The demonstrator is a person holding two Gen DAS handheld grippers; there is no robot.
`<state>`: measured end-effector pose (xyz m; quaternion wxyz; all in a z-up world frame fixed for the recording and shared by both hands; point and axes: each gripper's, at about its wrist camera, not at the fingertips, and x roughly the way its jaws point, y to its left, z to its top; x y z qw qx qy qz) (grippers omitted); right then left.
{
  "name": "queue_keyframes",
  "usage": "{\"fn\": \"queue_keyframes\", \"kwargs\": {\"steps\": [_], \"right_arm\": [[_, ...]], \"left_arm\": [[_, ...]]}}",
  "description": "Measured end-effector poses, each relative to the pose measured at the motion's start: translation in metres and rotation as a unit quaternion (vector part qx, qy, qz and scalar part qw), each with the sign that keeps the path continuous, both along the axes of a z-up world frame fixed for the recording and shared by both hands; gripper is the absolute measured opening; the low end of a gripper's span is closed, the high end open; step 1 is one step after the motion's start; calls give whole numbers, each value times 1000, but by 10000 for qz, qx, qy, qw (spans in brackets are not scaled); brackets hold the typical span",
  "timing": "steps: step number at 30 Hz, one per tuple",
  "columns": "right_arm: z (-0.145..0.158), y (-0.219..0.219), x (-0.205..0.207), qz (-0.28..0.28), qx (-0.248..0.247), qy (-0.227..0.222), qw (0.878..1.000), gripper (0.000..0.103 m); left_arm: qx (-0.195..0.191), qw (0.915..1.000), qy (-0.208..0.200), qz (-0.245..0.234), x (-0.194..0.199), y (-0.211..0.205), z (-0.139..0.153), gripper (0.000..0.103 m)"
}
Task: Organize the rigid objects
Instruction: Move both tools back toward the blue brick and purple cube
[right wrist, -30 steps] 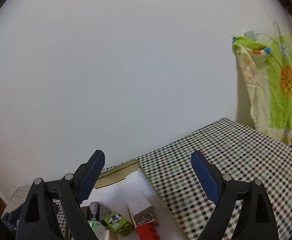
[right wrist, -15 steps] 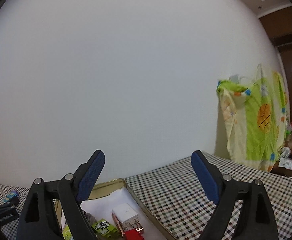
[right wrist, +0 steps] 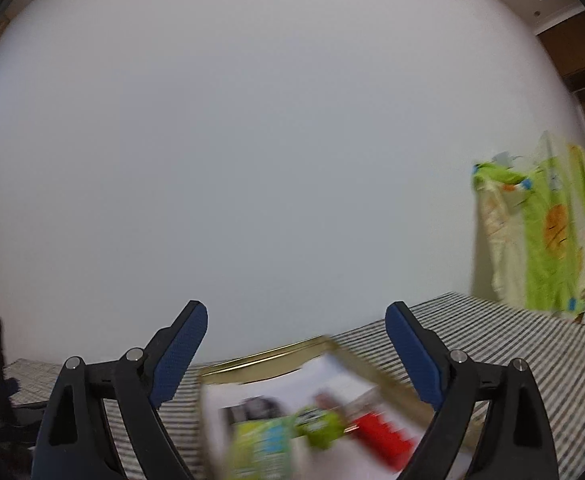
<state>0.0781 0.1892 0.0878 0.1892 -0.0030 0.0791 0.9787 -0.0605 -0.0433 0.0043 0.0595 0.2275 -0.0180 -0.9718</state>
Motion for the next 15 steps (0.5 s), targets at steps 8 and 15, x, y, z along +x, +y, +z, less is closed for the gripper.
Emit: {"fn": "queue_keyframes", "kwargs": {"steps": [8,15], "right_arm": [[-4,-77,-29,603,216,-238,9977,92],[-13,-106,-64,915,147,-596,9939,92]], "left_arm": [[-159,9997,68,174,-9,-41,1,102],[-207,9988,92,430,-19,-82,-2,102]]}}
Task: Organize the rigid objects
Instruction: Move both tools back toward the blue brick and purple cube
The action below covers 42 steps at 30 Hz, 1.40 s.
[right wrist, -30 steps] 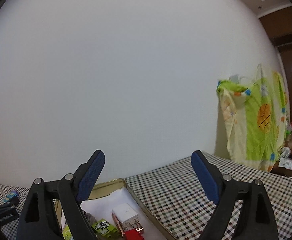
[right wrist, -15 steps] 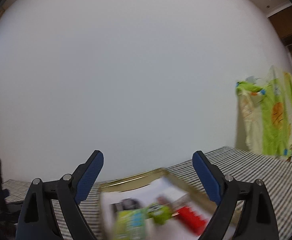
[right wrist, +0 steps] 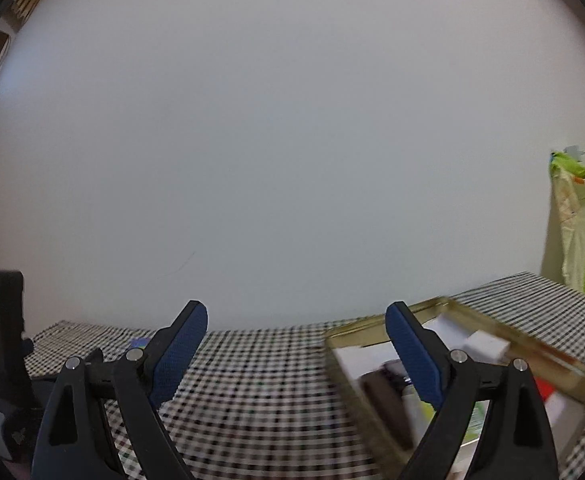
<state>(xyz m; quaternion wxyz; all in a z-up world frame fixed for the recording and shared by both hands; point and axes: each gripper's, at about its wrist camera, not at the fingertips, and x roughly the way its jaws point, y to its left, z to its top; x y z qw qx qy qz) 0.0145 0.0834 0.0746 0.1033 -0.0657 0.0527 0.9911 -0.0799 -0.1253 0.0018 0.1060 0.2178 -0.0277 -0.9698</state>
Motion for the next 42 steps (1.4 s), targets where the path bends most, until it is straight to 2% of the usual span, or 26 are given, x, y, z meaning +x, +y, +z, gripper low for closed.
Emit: {"fn": "queue_keyframes", "kwargs": {"steps": [8,13,20,25,28,31,32,33,34,35,39,42], "right_arm": [[-12,-28,-56,472,-309,-644,9963,92],[-22,-50,-99,868,-543,-1184,9877,92],[-33,-81,-148,1182,-747,-1765,9743,92],[-44,-115,-185,1565,-772,-2395,9551,92],[-48,-146,-194,1662,-610,-2791,9438,92],[-57,-154,-202,1679,-570,-3127,9331,92],[-60,-156,-207,1740,-562,-3272,9271,90],[-64,-161,-211,1835,-567,-3420,9199,80],[-65,-162,-212,1840,-501,-3472,9182,74],[-64,-160,-210,1831,-463,-3426,9203,50],[-63,-149,-202,1986,-481,-3414,9174,45],[-59,-111,-203,2017,-665,-3190,9237,45]], "left_arm": [[222,9986,-122,466,-18,-59,-2,102],[396,9953,-241,852,-32,-92,-5,102],[669,9898,-429,1180,-47,-108,-13,102],[592,9905,-517,1132,-50,-105,-11,102],[559,9906,-555,1114,-48,-104,-12,102],[595,9901,-590,1126,-53,-108,-10,102],[604,9901,-607,1116,-53,-108,-11,102],[612,9901,-613,1107,-54,-109,-11,102],[619,9901,-615,1096,-56,-110,-11,102],[629,9901,-618,1088,-56,-110,-12,102],[709,9901,-605,1047,-58,-113,-11,102],[816,9897,-704,940,-56,-114,-14,102]]}}
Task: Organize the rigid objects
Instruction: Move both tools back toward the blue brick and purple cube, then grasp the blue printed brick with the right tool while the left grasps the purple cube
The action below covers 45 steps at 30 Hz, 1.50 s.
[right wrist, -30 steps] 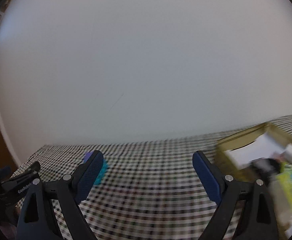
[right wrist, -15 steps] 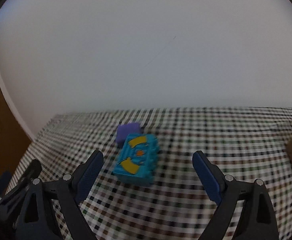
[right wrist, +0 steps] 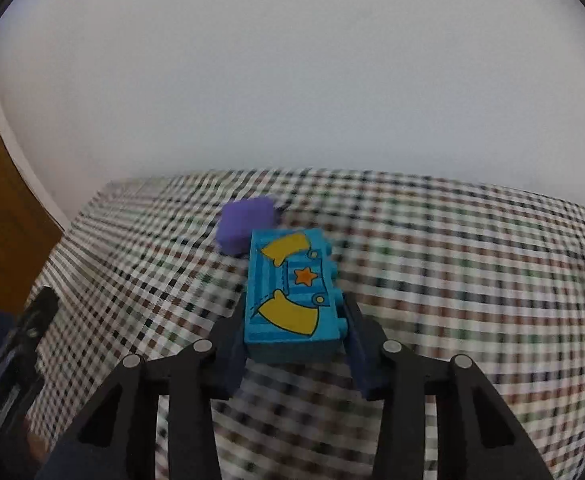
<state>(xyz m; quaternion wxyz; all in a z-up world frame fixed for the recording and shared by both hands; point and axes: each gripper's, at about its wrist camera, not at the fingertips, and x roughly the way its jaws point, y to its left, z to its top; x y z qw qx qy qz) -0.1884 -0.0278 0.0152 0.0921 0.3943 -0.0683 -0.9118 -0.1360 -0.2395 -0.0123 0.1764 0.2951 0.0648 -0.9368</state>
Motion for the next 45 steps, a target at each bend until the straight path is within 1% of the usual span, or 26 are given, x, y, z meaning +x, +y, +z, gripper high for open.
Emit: {"fn": "queue_keyframes", "kwargs": {"steps": [1,4,5,8,11,14,15,18,20,21,22,23,24,25,27,28,31,33,35,36,38,41,45], "right_arm": [[4,9,2,-42,24,102,9999,45],[20,42,21,-411,391,666,9962,45],[21,49,27,-510,469,764,9947,45],[23,65,32,-787,574,943,9908,45],[23,68,28,-915,451,1044,9893,45],[22,74,27,-1008,323,1039,9889,45],[21,76,26,-1034,269,998,9893,45],[18,81,22,-1077,98,882,9902,45],[16,83,20,-1098,22,809,9906,45],[16,84,20,-1104,-6,781,9908,45],[15,84,18,-1102,-25,752,9911,45],[15,83,17,-1096,-36,726,9913,45],[15,82,16,-1087,-43,714,9915,45],[14,80,15,-1066,-43,703,9918,45],[14,77,14,-1010,-7,685,9925,45],[23,84,12,-1003,3,690,9926,45],[25,84,14,-1001,4,749,9922,45],[28,86,16,-1006,13,797,9917,45],[28,87,22,-1022,39,873,9909,45],[30,89,24,-1047,58,927,9902,45],[31,92,28,-1108,80,1058,9882,45],[35,97,40,-1245,141,1200,9848,45],[34,103,62,-1298,144,1154,9847,45]], "left_arm": [[33,10000,-24,-61,-1,1,-1,102],[148,9995,-49,-279,-5,7,-3,102],[225,9990,-31,-374,-7,10,-3,102],[470,9966,-61,-676,-22,26,-5,102],[734,9922,-181,-994,-45,45,-6,100],[930,9875,-368,-1216,-73,62,-10,85],[1010,9844,-477,-1357,-85,71,-13,84],[1052,9826,-660,-1382,-101,89,-17,83],[998,9826,-829,-1326,-112,95,-23,83],[968,9826,-871,-1323,-117,98,-25,79],[898,9828,-929,-1321,-121,102,-28,77],[771,9818,-1146,-1302,-128,107,-34,70],[686,9810,-1291,-1276,-132,109,-36,66],[609,9816,-1280,-1276,-132,113,-37,64],[427,9812,-1341,-1321,-132,118,-37,45],[428,9811,-1313,-1354,-131,118,-37,38],[651,9807,-1223,-1382,-127,111,-36,38],[745,9825,-1115,-1291,-120,106,-33,38],[647,9860,-964,-1198,-110,106,-28,38],[502,9877,-875,-1193,-101,110,-25,38],[335,9890,-798,-1202,-88,118,-22,38],[194,9897,-693,-1238,-59,131,-18,38],[14,9893,-592,-1331,-31,143,-17,38]]}}
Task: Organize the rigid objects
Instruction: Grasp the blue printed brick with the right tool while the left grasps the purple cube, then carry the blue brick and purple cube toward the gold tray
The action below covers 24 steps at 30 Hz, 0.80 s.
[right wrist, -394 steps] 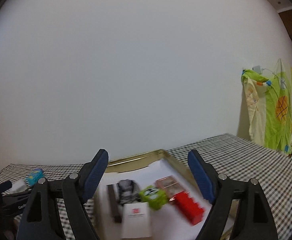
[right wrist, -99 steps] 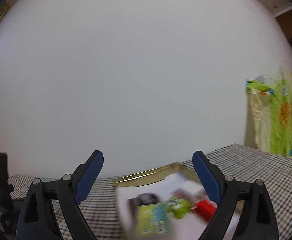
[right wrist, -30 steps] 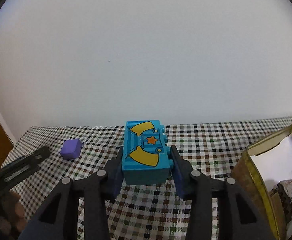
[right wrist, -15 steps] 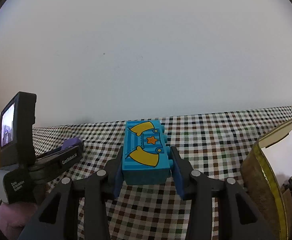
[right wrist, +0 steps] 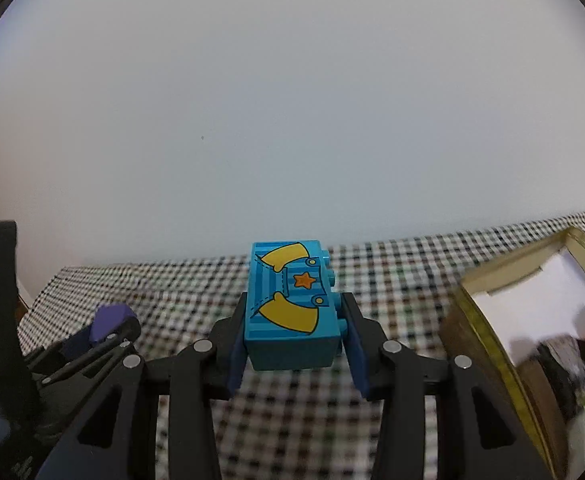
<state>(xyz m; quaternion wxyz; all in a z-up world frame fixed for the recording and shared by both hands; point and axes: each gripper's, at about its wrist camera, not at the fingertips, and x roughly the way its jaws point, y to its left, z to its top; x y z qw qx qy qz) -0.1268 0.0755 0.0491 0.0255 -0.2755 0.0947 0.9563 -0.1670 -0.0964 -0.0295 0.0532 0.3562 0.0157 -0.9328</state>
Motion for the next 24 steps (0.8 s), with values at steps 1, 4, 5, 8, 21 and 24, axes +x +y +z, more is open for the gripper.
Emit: {"fn": "queue_keyframes", "kwargs": {"steps": [1,4,5,8,21,24], "right_arm": [[1,3,7,-25,-5,19,10000,45],[4,7,31,-104,74,69,9999,45],[4,10,39,-128,94,80,9998,45],[6,18,59,-213,142,115,9996,45],[12,7,116,107,373,316,9987,45],[24,1,124,175,422,423,9981,45]], "left_arm": [[-22,10000,53,-11,8,2,1,38],[-14,10000,80,16,32,6,2,38],[103,9999,74,-4,41,6,2,38],[276,9996,65,-48,53,6,0,38],[118,9984,494,-244,86,35,11,38],[-6,9981,527,-309,87,39,14,38]]}}
